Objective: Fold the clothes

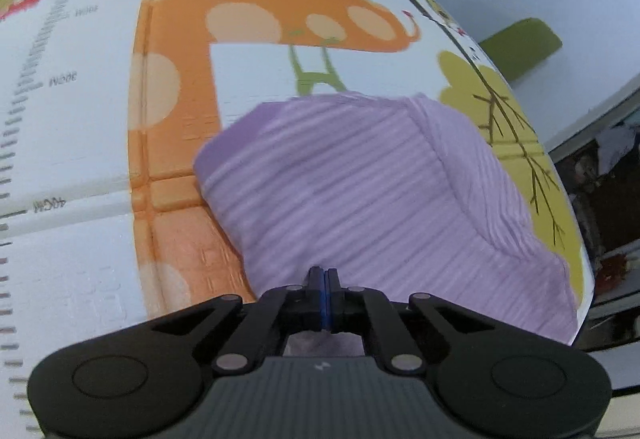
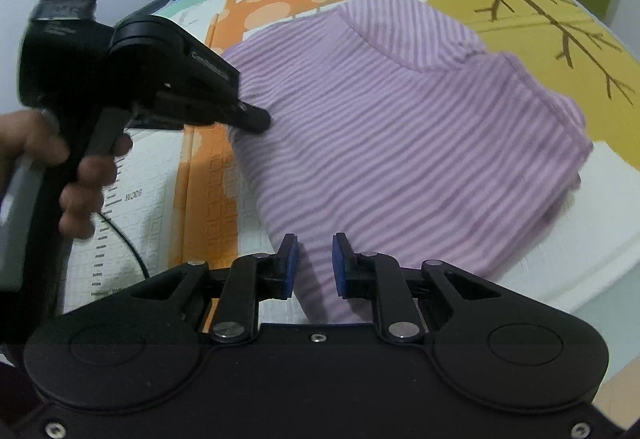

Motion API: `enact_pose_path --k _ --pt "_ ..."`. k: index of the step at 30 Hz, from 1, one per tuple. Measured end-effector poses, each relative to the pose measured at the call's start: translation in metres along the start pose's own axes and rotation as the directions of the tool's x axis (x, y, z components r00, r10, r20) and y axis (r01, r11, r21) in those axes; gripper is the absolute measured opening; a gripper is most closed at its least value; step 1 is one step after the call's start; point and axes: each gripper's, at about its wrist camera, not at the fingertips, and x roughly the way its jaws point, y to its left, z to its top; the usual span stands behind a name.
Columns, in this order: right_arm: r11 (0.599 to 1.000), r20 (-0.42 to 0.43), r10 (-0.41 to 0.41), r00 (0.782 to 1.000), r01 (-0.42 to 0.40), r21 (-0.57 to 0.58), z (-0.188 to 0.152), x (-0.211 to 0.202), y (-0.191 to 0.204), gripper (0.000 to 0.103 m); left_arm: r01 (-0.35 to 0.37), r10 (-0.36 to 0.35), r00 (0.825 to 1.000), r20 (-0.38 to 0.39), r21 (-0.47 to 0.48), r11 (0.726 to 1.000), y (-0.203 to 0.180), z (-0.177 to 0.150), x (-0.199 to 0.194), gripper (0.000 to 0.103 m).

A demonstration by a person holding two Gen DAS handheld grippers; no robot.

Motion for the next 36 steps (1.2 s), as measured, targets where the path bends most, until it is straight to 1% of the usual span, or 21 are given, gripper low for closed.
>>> enact_pose_path --k 3,4,5,7,9,12,14,17,21,25,27,30,33,36 --pt "0.999 -0.006 0.013 1.0 -0.013 0.034 -0.004 -0.002 -0.008 0.017 -0.072 0.072 0.995 0.061 -0.001 0.997 0.007 0.011 -0.002 0.003" --pt "0.999 -0.008 0.013 1.0 -0.012 0.042 -0.006 -0.003 -0.009 0.017 -0.126 0.126 0.988 0.086 -0.001 0.992 0.009 0.014 -0.002 0.003" --pt "0.999 -0.011 0.01 1.0 -0.01 0.047 -0.007 -0.004 -0.01 0.017 -0.123 0.123 0.988 0.088 -0.011 0.992 0.014 0.018 -0.002 0.003" --pt "0.999 -0.017 0.005 1.0 -0.004 0.054 -0.01 -0.005 -0.012 0.017 -0.073 0.077 0.995 0.062 -0.066 0.995 0.026 0.025 -0.001 0.003" --pt "0.998 -0.023 0.004 1.0 -0.002 0.058 -0.013 -0.007 -0.013 0.016 -0.078 0.084 0.994 0.069 -0.074 0.994 0.027 0.03 -0.005 0.003" --pt "0.998 -0.025 0.011 1.0 -0.009 0.059 -0.017 -0.014 -0.015 0.017 -0.084 0.089 0.992 0.087 -0.057 0.995 0.02 0.035 -0.013 0.006" --pt "0.997 -0.007 0.01 1.0 -0.009 0.071 -0.019 -0.023 -0.017 0.017 -0.09 0.093 0.99 0.103 -0.032 0.995 0.012 0.037 -0.02 0.009" --pt "0.995 0.041 -0.004 0.999 0.0 0.098 -0.017 -0.039 -0.025 0.018 -0.046 0.047 0.99 0.134 -0.008 0.999 -0.004 0.038 -0.032 0.012" --pt "0.993 0.115 -0.035 0.993 0.022 0.113 -0.004 -0.057 -0.033 0.018 0.025 -0.03 0.99 0.138 0.04 0.999 -0.034 0.043 -0.037 0.012" --pt "0.991 0.156 -0.071 0.985 0.052 0.123 0.018 -0.063 -0.048 0.018 0.101 -0.109 0.991 0.081 0.095 0.99 -0.07 0.043 -0.022 0.012" --pt "0.99 0.16 -0.076 0.984 0.056 0.13 0.029 -0.061 -0.06 0.018 0.139 -0.145 0.988 0.051 0.106 0.985 -0.085 0.039 -0.013 0.012" --pt "0.989 0.161 -0.085 0.983 0.064 0.131 0.045 -0.056 -0.078 0.018 0.169 -0.171 0.985 0.011 0.109 0.98 -0.105 0.036 0.003 0.012" --pt "0.99 0.157 -0.076 0.985 0.055 0.13 0.061 -0.048 -0.096 0.018 0.212 -0.208 0.977 -0.043 0.101 0.972 -0.122 0.036 0.021 0.012" --pt "0.993 0.145 -0.059 0.988 0.043 0.113 0.075 -0.039 -0.11 0.018 0.218 -0.212 0.975 -0.067 0.107 0.97 -0.138 0.036 0.037 0.013"
